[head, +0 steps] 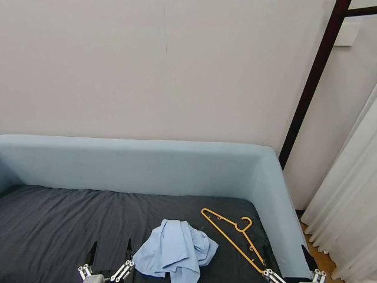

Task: Pick up the clothes from the sofa and hang them on the clothes hanger.

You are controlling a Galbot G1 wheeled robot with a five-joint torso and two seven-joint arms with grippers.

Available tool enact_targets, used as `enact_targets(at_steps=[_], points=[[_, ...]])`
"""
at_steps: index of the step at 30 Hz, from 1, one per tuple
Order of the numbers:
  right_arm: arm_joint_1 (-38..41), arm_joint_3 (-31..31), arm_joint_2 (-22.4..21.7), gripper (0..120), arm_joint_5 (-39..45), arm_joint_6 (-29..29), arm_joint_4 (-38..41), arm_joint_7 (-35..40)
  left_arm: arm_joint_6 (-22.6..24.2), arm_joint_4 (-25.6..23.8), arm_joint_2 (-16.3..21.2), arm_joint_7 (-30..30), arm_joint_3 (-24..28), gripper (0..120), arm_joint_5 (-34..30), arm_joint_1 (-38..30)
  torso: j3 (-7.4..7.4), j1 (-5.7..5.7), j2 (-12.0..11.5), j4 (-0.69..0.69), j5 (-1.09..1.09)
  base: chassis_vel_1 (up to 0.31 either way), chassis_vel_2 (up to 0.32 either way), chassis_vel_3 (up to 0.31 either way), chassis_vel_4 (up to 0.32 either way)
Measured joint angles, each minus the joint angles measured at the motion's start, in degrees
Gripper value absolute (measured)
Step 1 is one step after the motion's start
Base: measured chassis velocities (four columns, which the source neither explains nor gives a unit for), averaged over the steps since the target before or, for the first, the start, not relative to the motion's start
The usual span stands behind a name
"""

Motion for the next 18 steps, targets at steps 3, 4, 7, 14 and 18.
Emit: enact_targets(at_steps=[3,4,7,14,18], points=[[0.4,-0.1,-0.5,100,0.3,-0.7,-0.1,0.2,-0.2,0.3,-0.2,0.0,0.0,100,0.0,-0.1,0.00,0.00,0.0,0.00,0.00,0.000,0.000,0.000,0.000],[0.5,-0.1,-0.9,100,0.6,-1.2,-0.1,0.2,-0.3,0.5,-0.4,0.0,0.0,100,0.1,-0.1,0.00,0.00,0.0,0.00,0.00,0.000,0.000,0.000,0.000],[1.1,-0.3,-2.5,100,2.5,-3.2,0.0,0.6,-0.8,0.9,-0.7,-0.1,-0.1,100,0.5,0.1,0.00,0.00,0.0,0.00,0.01,0.000,0.000,0.000,0.000],[2.8,-0.4,-9.9,100,11.0,-9.5,1.4,1.5,-1.7,1.4,-1.3,-0.3,-0.4,100,0.9,0.9,0.00,0.00,0.0,0.00,0.01,0.000,0.000,0.000,0.000],[3.9,-0.1,-16.1,100,17.8,-14.3,2.8,2.1,-1.9,1.7,-1.0,-0.3,-0.3,100,1.0,0.8,0.00,0.00,0.0,0.00,0.02,0.000,0.000,0.000,0.000]])
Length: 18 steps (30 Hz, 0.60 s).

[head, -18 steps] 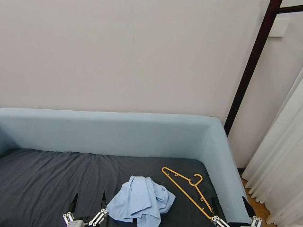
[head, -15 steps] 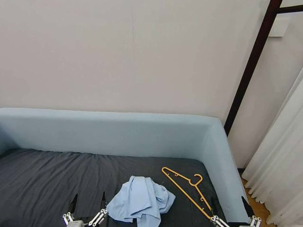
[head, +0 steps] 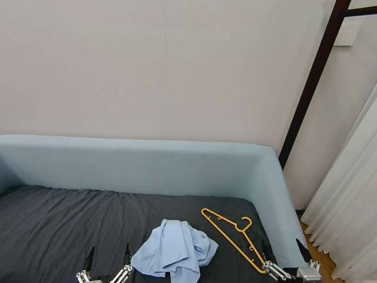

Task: Pick up the clothes from the sofa and hang them on the clothes hanger.

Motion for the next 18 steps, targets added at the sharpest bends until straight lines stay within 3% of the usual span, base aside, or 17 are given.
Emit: enact_targets(at_steps=[5,9,10,14,16,18], points=[[2.6,1.0,-6.5,100,10.1,-8.3,1.2,1.7,-0.2,1.3,1.1,0.0,0.7,100,-0.1,-0.6,0.00,0.00,0.0,-0.05,-0.02,0.000,0.000,0.000,0.000],[9.6,-0.7,-14.6,100,18.8,-16.1,-1.5,2.5,-2.1,2.0,0.5,-0.4,0.0,100,0.0,1.4,0.00,0.00,0.0,0.01,0.00,0.000,0.000,0.000,0.000],[9.6,-0.7,-14.6,100,18.8,-16.1,-1.5,2.5,-2.1,2.0,0.5,-0.4,0.0,100,0.0,1.4,0.00,0.00,0.0,0.01,0.00,0.000,0.000,0.000,0.000],[19.0,-6.1,-23.9,100,23.3,-19.4,-7.2,2.4,-3.1,2.6,-0.8,-2.3,-0.9,100,0.8,2.9,0.00,0.00,0.0,0.00,-0.01,0.000,0.000,0.000,0.000],[21.1,-7.7,-25.3,100,24.4,-20.2,-8.2,2.3,-3.1,2.7,-1.1,-2.6,-0.9,100,0.9,3.1,0.00,0.00,0.0,0.00,-0.01,0.000,0.000,0.000,0.000],[27.9,-13.1,-28.0,100,28.7,-24.1,-10.4,2.7,-3.4,2.7,-1.6,-2.9,-1.0,100,1.1,4.0,0.01,0.00,0.0,-0.01,0.00,0.000,0.000,0.000,0.000]])
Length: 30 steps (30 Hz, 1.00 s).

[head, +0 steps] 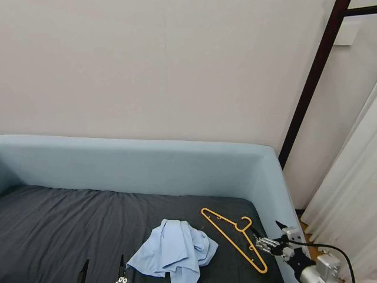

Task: Pick up the clothes from the sofa and hang them on the clothes hanger.

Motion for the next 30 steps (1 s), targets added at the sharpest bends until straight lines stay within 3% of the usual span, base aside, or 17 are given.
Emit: enact_targets(at_steps=[3,4,6,8,9,13,14,18,22,30], points=[[12.5,-10.2,-1.8,100,6.1,-5.6,-3.4,0.3,-1.2,0.1,0.4,0.1,0.2,100,0.8,1.2,0.00,0.00,0.0,0.00,-0.01,0.000,0.000,0.000,0.000],[12.5,-10.2,-1.8,100,6.1,-5.6,-3.4,0.3,-1.2,0.1,0.4,0.1,0.2,100,0.8,1.2,0.00,0.00,0.0,0.00,-0.01,0.000,0.000,0.000,0.000],[19.2,-16.5,-1.8,100,8.2,-7.6,-5.9,0.4,-1.7,0.4,1.0,0.5,0.3,100,1.4,1.5,0.00,0.00,0.0,0.05,-0.03,0.000,0.000,0.000,0.000],[25.9,-23.6,-0.5,100,9.8,-9.3,-10.0,0.5,-1.9,0.5,1.5,0.7,0.2,100,1.9,1.8,0.01,0.00,0.0,0.01,-0.03,0.000,0.000,0.000,0.000],[25.9,-23.6,-0.5,100,9.8,-9.3,-10.0,0.5,-1.9,0.5,1.5,0.7,0.2,100,1.9,1.8,0.01,0.00,0.0,0.01,-0.03,0.000,0.000,0.000,0.000],[37.6,-35.6,6.9,100,9.3,-11.1,-20.5,-0.1,-2.2,0.9,0.9,0.9,0.3,100,2.9,2.5,0.01,0.00,0.0,0.03,-0.01,0.000,0.000,0.000,0.000],[37.6,-35.6,6.9,100,9.3,-11.1,-20.5,-0.1,-2.2,0.9,0.9,0.9,0.3,100,2.9,2.5,0.01,0.00,0.0,0.03,-0.01,0.000,0.000,0.000,0.000],[42.4,-40.2,14.6,100,8.7,-12.0,-28.5,-1.0,-2.5,1.3,0.5,0.8,0.0,100,3.1,3.1,0.00,0.00,0.0,0.01,-0.04,0.000,0.000,0.000,0.000],[43.4,-41.4,19.3,100,10.6,-12.6,-33.1,-0.8,-2.5,1.5,0.6,0.4,-0.4,100,2.9,2.9,0.00,0.00,0.0,0.02,-0.03,0.000,0.000,0.000,0.000],[43.2,-41.2,23.7,100,9.5,-12.6,-39.2,-1.1,-2.5,1.7,0.6,0.2,-0.5,100,2.6,2.8,-0.01,0.00,0.0,0.00,-0.04,0.000,0.000,0.000,0.000]])
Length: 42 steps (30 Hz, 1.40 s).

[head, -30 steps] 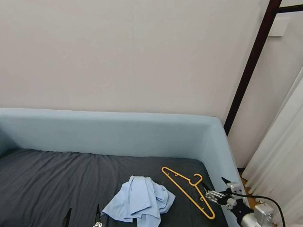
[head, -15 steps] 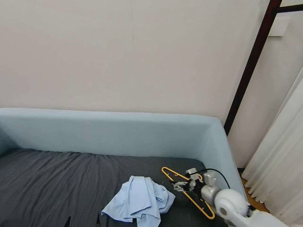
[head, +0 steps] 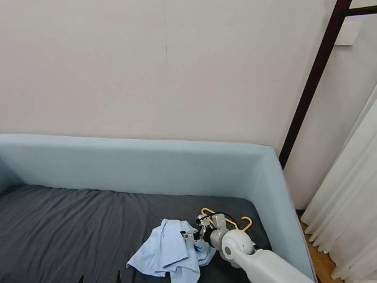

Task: Pick up the clothes from the sofa and hang them on the clothes hanger.

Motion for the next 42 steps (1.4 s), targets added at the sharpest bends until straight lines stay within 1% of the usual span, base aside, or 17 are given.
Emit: enact_targets(at_steps=[4,8,9,11,13,14,17,18,22,23,25,26,28,30,38,41,42], points=[[-0.1,0.1,1.2,95,0.0,0.0,-1.6,-0.4,0.0,0.0,0.2,0.0,-0.1,100,-0.1,0.0,0.00,0.00,0.0,0.00,0.00,0.000,0.000,0.000,0.000],[-0.5,0.5,3.2,77,-0.1,-0.6,-4.3,0.0,0.1,-0.3,0.6,0.0,-0.3,100,-1.3,0.5,0.00,0.00,0.0,0.01,0.02,0.000,0.000,0.000,0.000],[-0.5,0.5,3.2,77,-0.1,-0.6,-4.3,0.0,0.1,-0.3,0.6,0.0,-0.3,100,-1.3,0.5,0.00,0.00,0.0,0.01,0.02,0.000,0.000,0.000,0.000],[-0.9,0.8,3.7,69,-0.3,-0.6,-4.8,0.2,0.1,-0.3,0.7,0.0,-0.5,100,-1.5,0.6,0.00,0.00,0.0,0.01,0.02,0.000,0.000,0.000,0.000],[-1.2,0.9,3.6,58,-0.4,-0.5,-4.3,0.2,0.1,-0.3,0.6,-0.2,-0.5,100,-1.7,0.6,0.00,0.00,0.0,0.01,0.01,0.000,0.000,0.000,0.000],[-1.2,0.9,3.6,58,-0.4,-0.5,-4.3,0.2,0.1,-0.3,0.6,-0.2,-0.5,100,-1.7,0.6,0.00,0.00,0.0,0.01,0.01,0.000,0.000,0.000,0.000],[-1.3,0.7,3.2,43,-0.3,-0.3,-3.2,0.2,0.1,-0.3,0.6,-0.3,-0.5,100,-1.8,0.6,0.00,-0.01,0.0,0.01,0.02,0.000,0.000,0.000,0.000],[-1.3,0.7,3.2,43,-0.3,-0.3,-3.2,0.2,0.1,-0.3,0.6,-0.3,-0.5,100,-1.8,0.6,0.00,-0.01,0.0,0.01,0.02,0.000,0.000,0.000,0.000],[-1.4,0.3,3.0,26,-1.1,0.1,-3.0,0.2,0.1,-0.3,0.6,-0.3,-0.4,100,-1.9,0.5,0.00,-0.01,0.0,0.01,0.02,0.000,0.000,0.000,0.000],[-1.4,0.3,3.0,26,-1.1,0.1,-3.0,0.2,0.1,-0.3,0.6,-0.3,-0.4,100,-1.9,0.5,0.00,-0.01,0.0,0.01,0.02,0.000,0.000,0.000,0.000],[-1.5,0.1,2.8,16,-1.4,0.4,-2.9,-0.2,0.1,-0.3,0.5,-0.3,-0.4,100,-1.9,0.4,0.00,-0.01,0.0,0.00,0.02,0.000,0.000,0.000,0.000],[-1.5,0.1,2.8,16,-1.4,0.4,-2.9,-0.2,0.1,-0.3,0.5,-0.3,-0.4,100,-1.9,0.4,0.00,-0.01,0.0,0.00,0.02,0.000,0.000,0.000,0.000],[-1.6,-0.1,2.7,5,-1.9,0.8,-2.7,-0.7,0.1,-0.1,0.3,-0.3,-0.2,100,-1.9,0.3,0.00,-0.01,0.0,0.01,0.02,0.000,0.000,0.000,0.000],[-1.7,-0.2,2.7,0,-2.4,1.3,-2.5,-1.1,0.1,-0.1,0.2,-0.3,-0.1,100,-1.9,0.4,0.00,-0.01,0.0,0.01,0.02,0.000,0.000,0.000,0.000],[-2.2,-0.2,1.7,0,-3.4,3.1,-0.2,-2.0,0.0,0.0,0.0,-0.3,0.1,100,-1.9,0.5,0.00,-0.01,0.0,0.02,0.03,0.000,0.000,0.000,0.000],[-1.8,-0.2,-0.7,0,-3.9,4.7,2.5,-2.5,-0.1,0.0,0.0,-0.4,0.0,100,-2.0,0.6,0.00,-0.01,0.0,0.00,0.03,0.000,0.000,0.000,0.000],[-1.8,-0.2,-0.7,0,-3.9,4.7,2.5,-2.5,-0.1,0.0,0.0,-0.4,0.0,100,-2.0,0.6,0.00,-0.01,0.0,0.00,0.03,0.000,0.000,0.000,0.000]])
